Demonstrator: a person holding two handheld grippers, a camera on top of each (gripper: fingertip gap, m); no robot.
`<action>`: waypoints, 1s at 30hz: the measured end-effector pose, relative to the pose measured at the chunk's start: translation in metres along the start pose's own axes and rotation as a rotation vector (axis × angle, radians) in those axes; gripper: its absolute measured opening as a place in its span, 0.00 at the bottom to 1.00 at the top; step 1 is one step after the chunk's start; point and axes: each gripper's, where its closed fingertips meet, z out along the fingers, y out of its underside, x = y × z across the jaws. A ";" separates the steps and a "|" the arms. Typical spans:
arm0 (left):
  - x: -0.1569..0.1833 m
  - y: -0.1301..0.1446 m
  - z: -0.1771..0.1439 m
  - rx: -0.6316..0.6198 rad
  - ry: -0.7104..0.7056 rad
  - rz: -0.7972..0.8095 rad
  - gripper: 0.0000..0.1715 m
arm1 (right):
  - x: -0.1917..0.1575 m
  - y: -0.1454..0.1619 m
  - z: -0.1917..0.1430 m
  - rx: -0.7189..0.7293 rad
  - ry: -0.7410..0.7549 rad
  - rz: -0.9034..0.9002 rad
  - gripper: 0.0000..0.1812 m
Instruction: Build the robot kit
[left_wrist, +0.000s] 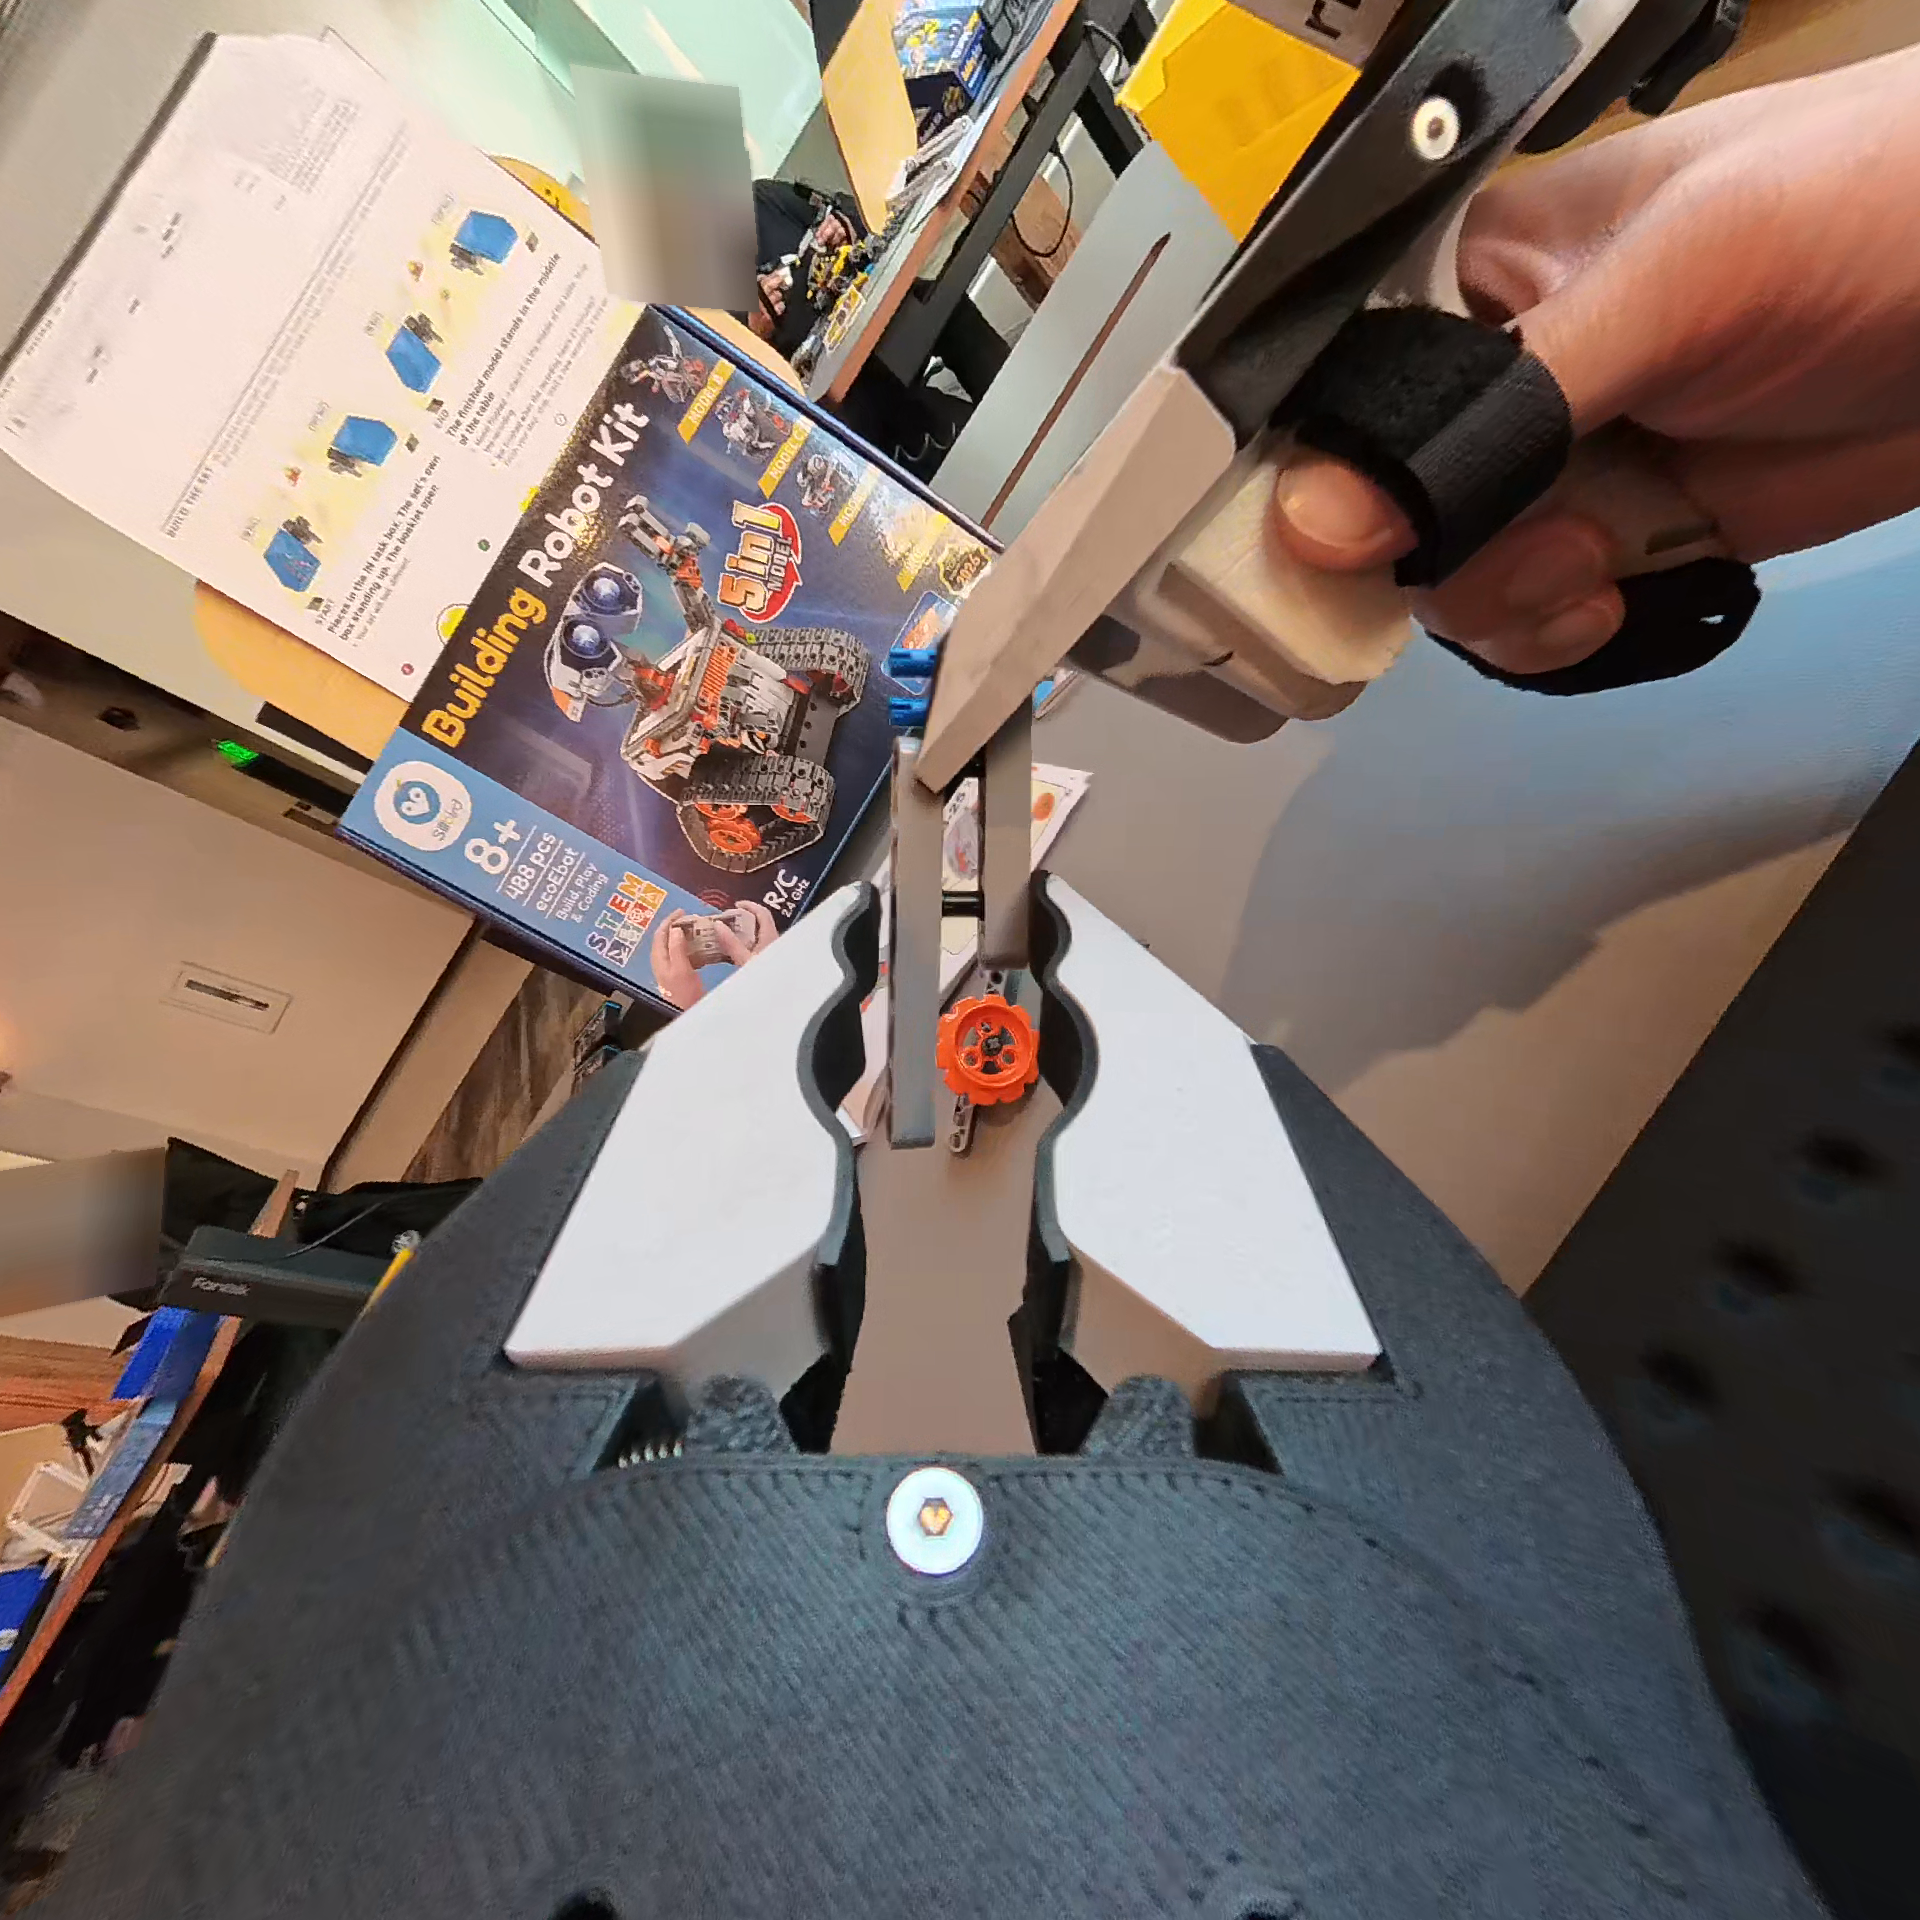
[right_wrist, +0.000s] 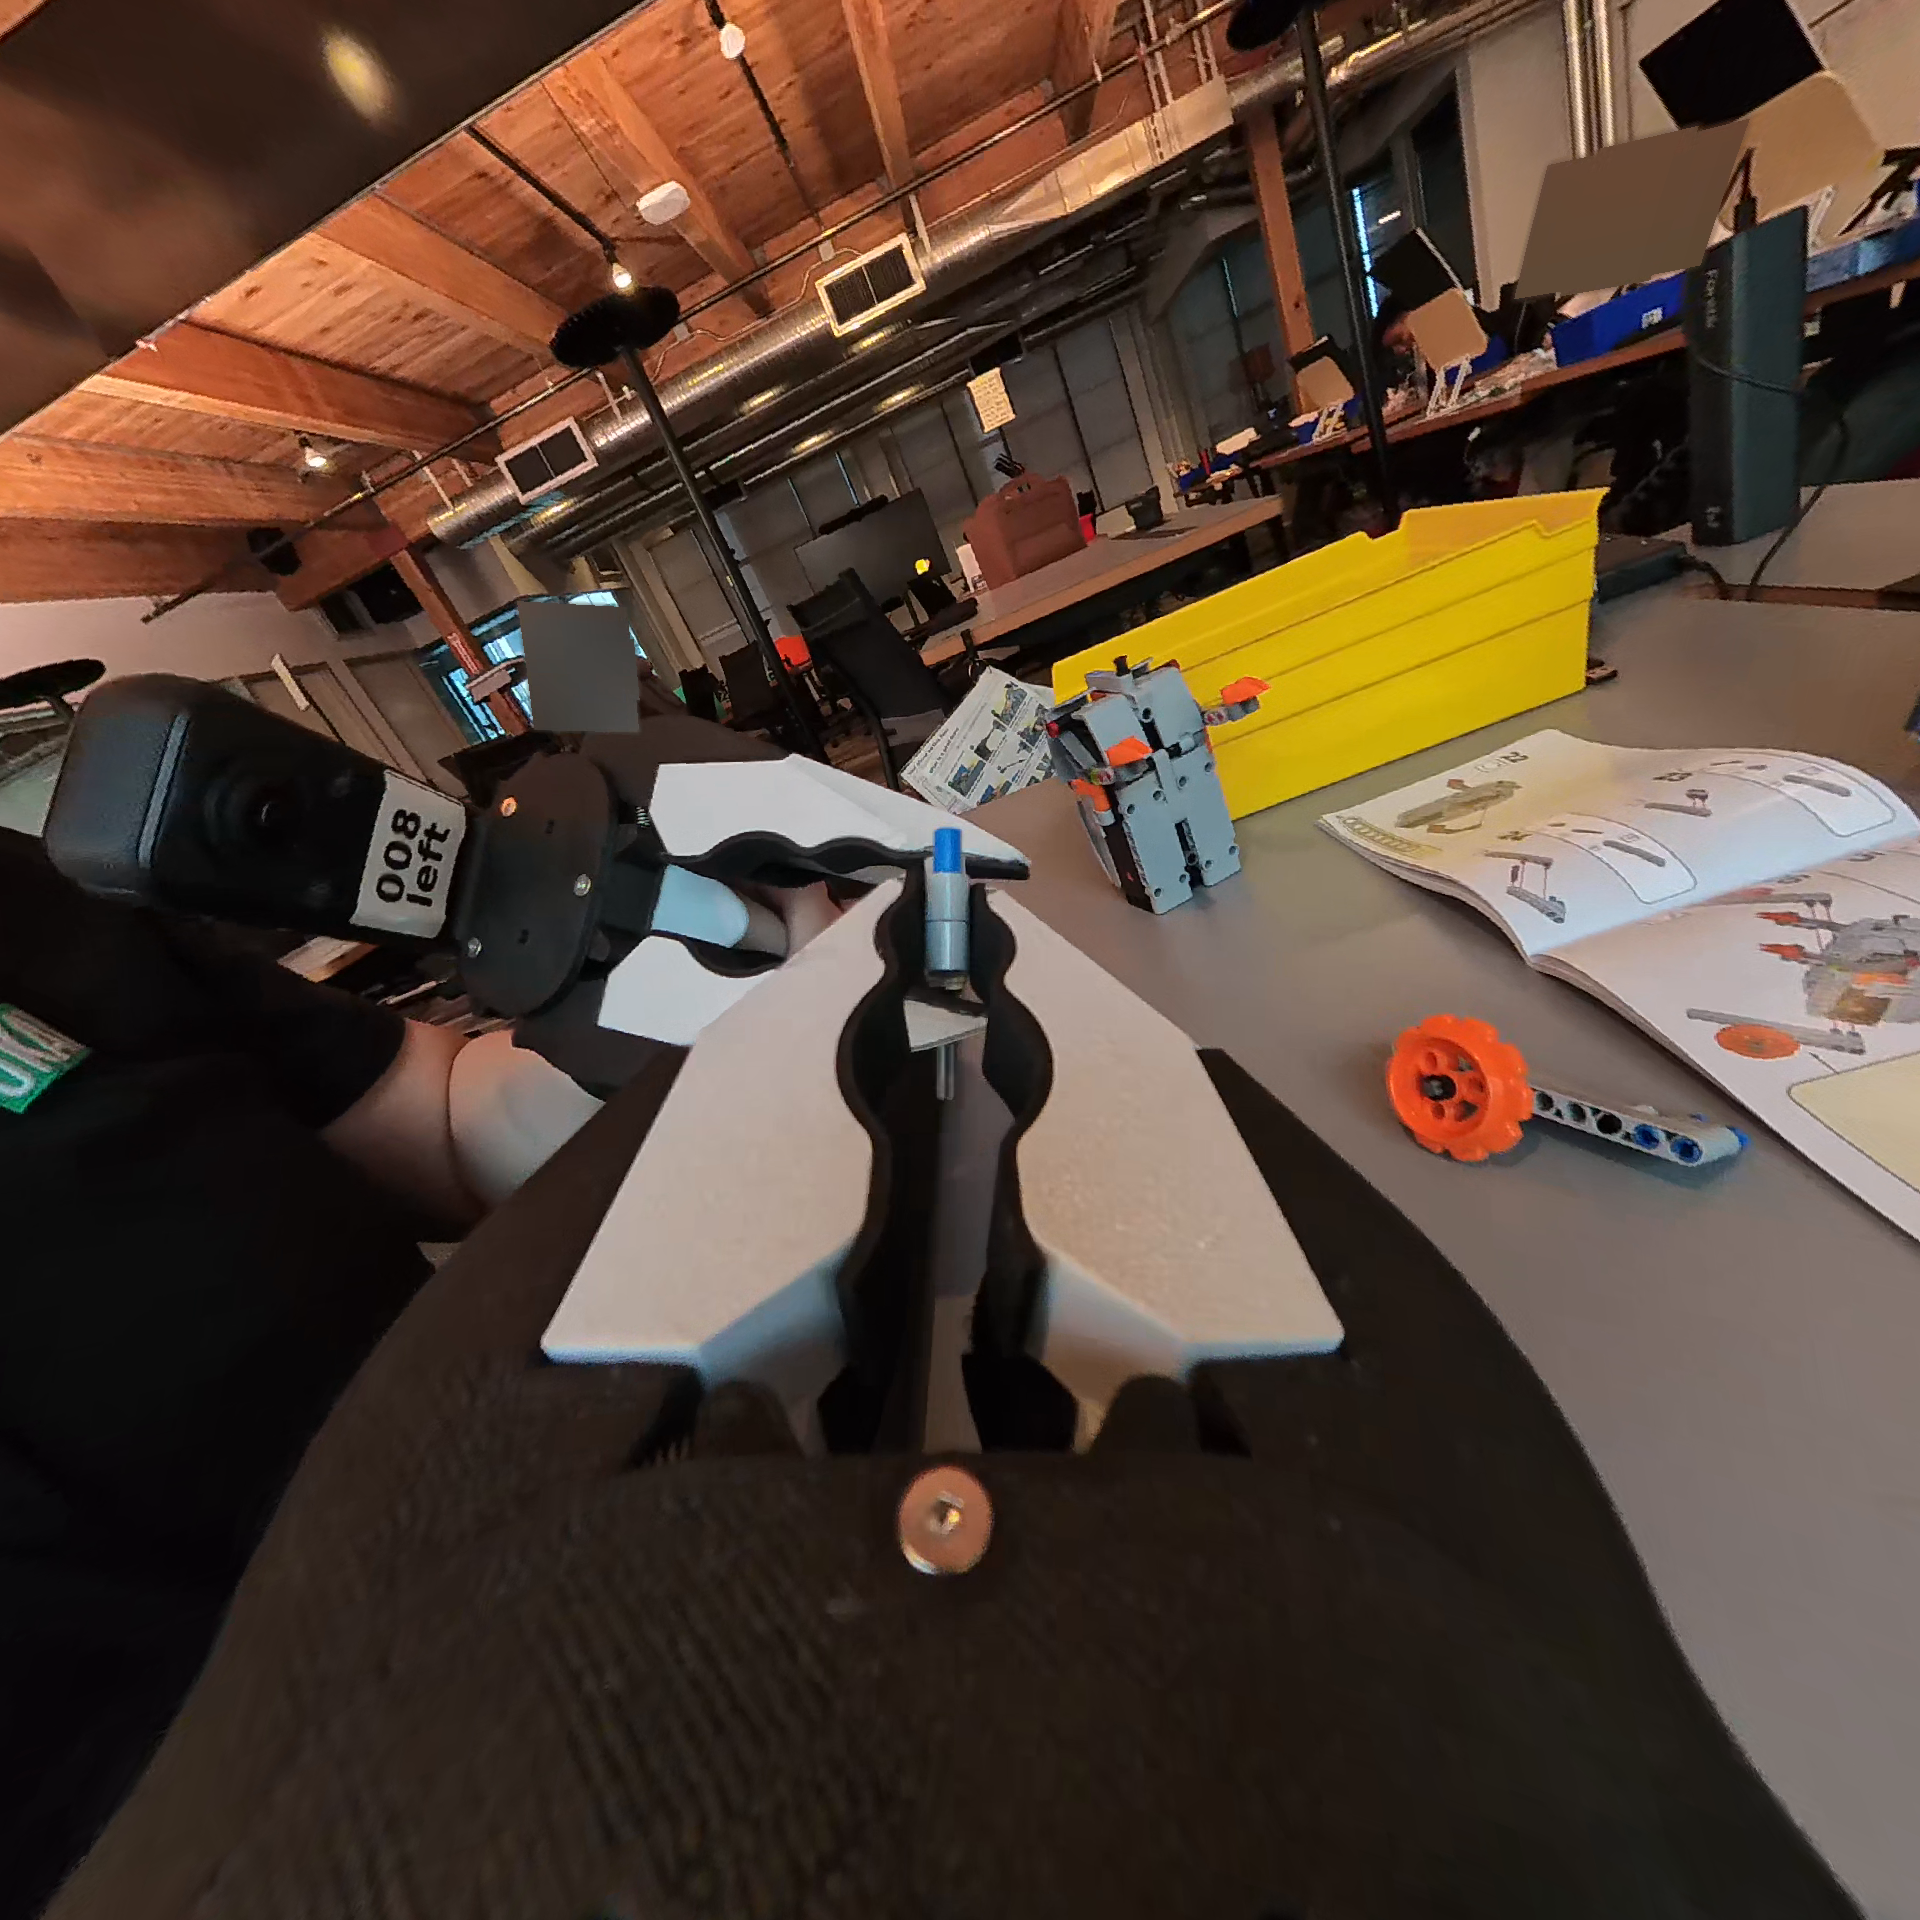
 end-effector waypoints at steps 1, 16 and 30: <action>0.000 0.000 -0.001 0.002 0.002 -0.013 0.17 | 0.000 0.000 0.000 0.003 -0.001 0.001 0.03; -0.005 -0.020 -0.044 0.176 0.619 -0.691 0.14 | -0.028 0.001 0.002 -0.044 -0.172 -0.023 0.03; 0.003 -0.017 -0.038 0.154 0.755 -0.780 0.03 | -0.024 0.009 0.004 -0.077 -0.195 0.075 0.03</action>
